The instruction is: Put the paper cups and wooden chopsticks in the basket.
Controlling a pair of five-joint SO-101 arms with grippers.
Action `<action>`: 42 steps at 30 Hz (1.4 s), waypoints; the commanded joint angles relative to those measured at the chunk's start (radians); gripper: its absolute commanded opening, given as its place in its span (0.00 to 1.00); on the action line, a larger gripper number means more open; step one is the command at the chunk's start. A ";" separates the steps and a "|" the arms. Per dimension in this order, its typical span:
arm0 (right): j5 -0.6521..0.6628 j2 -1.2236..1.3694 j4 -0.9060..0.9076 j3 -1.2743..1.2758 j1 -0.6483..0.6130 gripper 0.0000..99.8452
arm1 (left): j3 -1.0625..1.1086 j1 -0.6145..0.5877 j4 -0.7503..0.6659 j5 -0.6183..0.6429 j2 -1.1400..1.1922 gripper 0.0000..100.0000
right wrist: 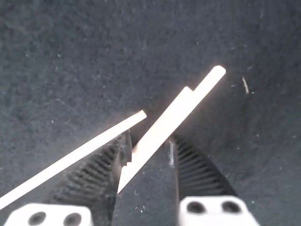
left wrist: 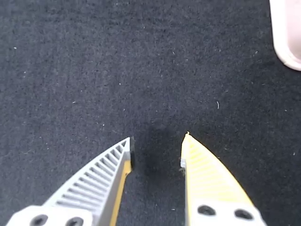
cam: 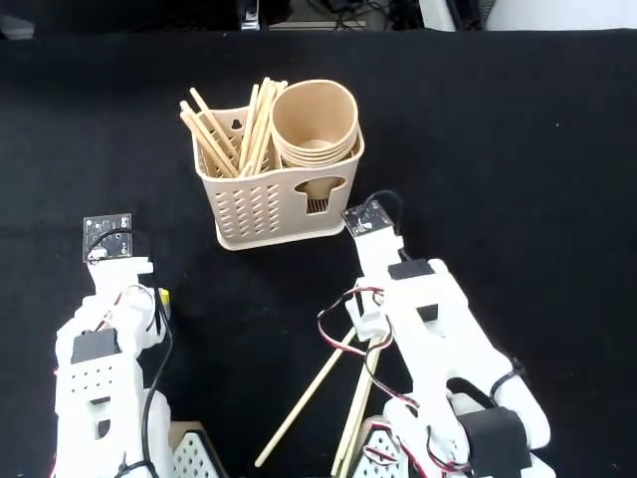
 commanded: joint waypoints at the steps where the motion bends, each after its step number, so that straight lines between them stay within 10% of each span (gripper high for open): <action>1: 0.005 -0.053 -0.012 -0.005 -0.011 0.07 | -0.004 0.013 -0.017 0.003 0.005 0.19; 42: 0.020 -0.495 0.120 -0.360 0.201 0.01 | -0.002 0.012 -0.017 0.003 0.005 0.19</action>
